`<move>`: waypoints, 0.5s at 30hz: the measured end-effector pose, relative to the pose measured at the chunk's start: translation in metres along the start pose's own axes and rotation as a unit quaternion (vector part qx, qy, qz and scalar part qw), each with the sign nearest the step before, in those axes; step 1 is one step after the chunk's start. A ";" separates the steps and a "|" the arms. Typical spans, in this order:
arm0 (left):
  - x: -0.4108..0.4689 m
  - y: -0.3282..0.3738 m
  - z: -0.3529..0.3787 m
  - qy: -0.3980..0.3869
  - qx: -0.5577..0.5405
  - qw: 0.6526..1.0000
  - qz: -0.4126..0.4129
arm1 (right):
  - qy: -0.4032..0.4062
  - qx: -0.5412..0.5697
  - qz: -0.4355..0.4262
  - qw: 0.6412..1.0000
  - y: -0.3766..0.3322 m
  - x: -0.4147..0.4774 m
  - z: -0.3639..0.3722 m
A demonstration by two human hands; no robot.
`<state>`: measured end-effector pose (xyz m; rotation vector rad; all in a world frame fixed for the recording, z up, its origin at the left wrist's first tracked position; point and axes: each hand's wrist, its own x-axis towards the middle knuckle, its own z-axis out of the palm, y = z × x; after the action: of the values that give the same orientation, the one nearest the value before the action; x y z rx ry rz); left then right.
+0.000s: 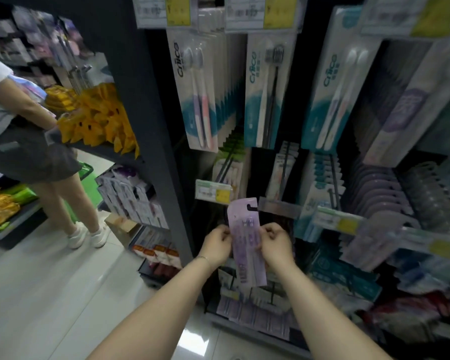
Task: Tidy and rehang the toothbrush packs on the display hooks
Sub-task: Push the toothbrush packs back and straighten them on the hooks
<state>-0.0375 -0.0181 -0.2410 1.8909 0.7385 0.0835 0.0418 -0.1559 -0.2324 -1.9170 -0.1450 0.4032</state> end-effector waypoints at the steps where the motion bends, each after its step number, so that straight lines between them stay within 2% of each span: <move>1: -0.008 -0.001 0.006 0.001 0.002 1.000 -0.001 | 0.008 -0.001 0.002 1.000 0.003 -0.008 -0.007; 8: -0.055 0.003 0.061 -0.029 0.001 1.000 0.005 | 0.039 0.011 0.020 0.999 0.041 -0.048 -0.060; 15: -0.084 0.032 0.127 -0.089 -0.012 0.995 0.035 | 0.114 0.030 0.035 0.992 0.064 -0.067 -0.128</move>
<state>-0.0427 -0.1741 -0.2472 1.8728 0.5494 -0.0312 0.0180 -0.3114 -0.2358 -1.8969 0.0831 0.2302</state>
